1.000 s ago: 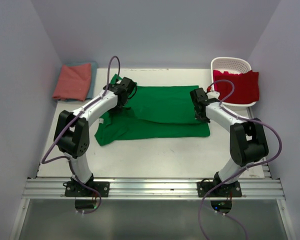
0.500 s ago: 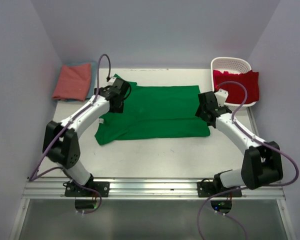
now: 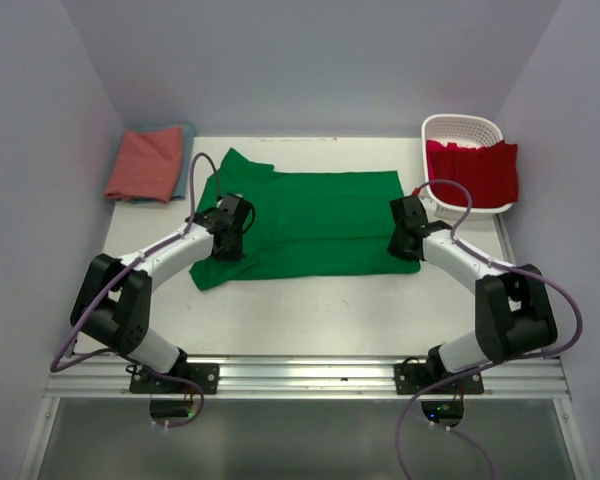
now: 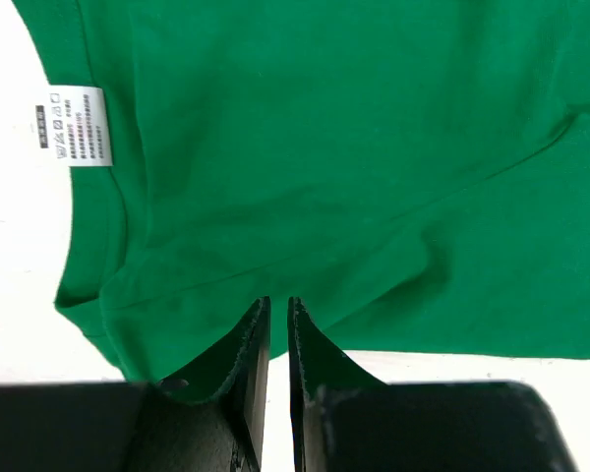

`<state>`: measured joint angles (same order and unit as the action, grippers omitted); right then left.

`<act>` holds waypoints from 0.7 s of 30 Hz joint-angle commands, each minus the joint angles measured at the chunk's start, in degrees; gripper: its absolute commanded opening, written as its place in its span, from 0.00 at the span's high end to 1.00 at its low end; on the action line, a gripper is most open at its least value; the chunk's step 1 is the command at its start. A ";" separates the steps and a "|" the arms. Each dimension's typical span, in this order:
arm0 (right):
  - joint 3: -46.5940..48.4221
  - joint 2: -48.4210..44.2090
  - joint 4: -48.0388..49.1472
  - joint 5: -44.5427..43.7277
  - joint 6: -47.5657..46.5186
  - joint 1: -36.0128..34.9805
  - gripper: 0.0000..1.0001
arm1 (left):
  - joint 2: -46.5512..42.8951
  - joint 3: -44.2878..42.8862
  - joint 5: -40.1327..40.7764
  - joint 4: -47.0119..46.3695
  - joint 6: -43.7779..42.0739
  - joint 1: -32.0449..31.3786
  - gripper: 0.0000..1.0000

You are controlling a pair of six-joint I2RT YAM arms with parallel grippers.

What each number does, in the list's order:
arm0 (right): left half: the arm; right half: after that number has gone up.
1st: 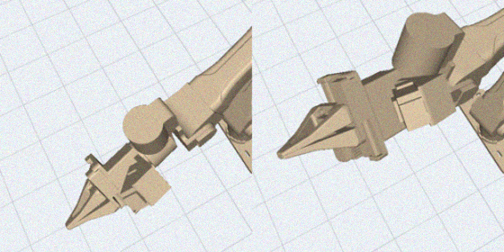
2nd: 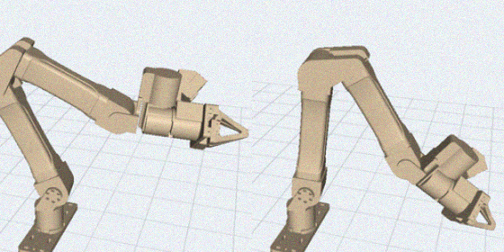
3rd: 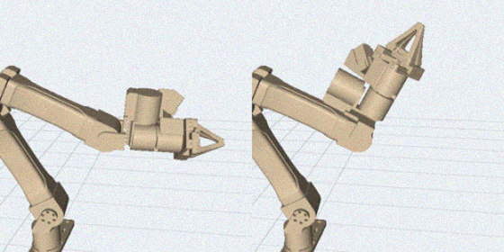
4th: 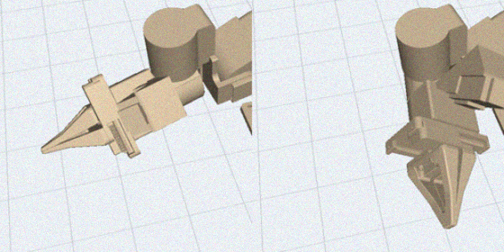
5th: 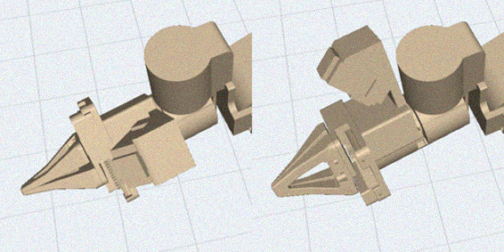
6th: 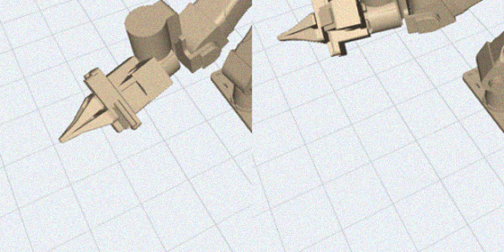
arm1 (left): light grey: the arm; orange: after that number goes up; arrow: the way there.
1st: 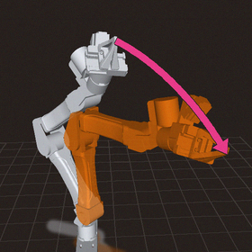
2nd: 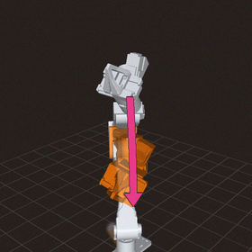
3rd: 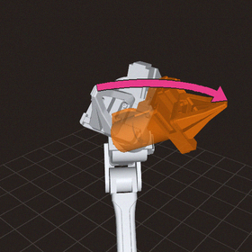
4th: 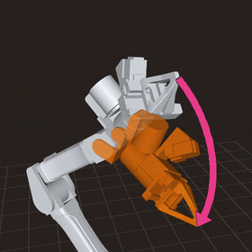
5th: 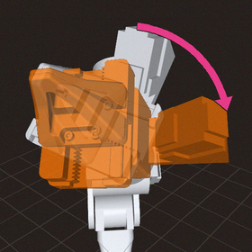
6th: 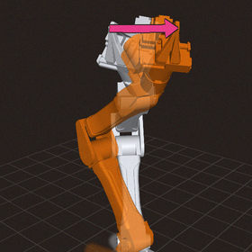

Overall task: Fold and stack the t-shirts
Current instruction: Flatten the tshirt out

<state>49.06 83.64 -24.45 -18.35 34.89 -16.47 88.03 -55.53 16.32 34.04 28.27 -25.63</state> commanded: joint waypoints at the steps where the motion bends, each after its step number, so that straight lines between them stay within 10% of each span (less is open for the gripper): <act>1: -0.89 2.93 3.79 3.93 0.08 -0.05 1.00 | -0.75 0.42 -1.47 -6.35 2.49 0.23 0.85; 21: -0.45 10.85 0.63 0.16 2.99 -0.05 1.00 | -2.87 9.65 8.29 -2.14 6.88 1.36 0.85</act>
<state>48.88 91.35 -22.35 -15.75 37.10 -16.60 86.24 -45.98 21.85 32.56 33.50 -25.34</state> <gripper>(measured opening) 0.008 0.148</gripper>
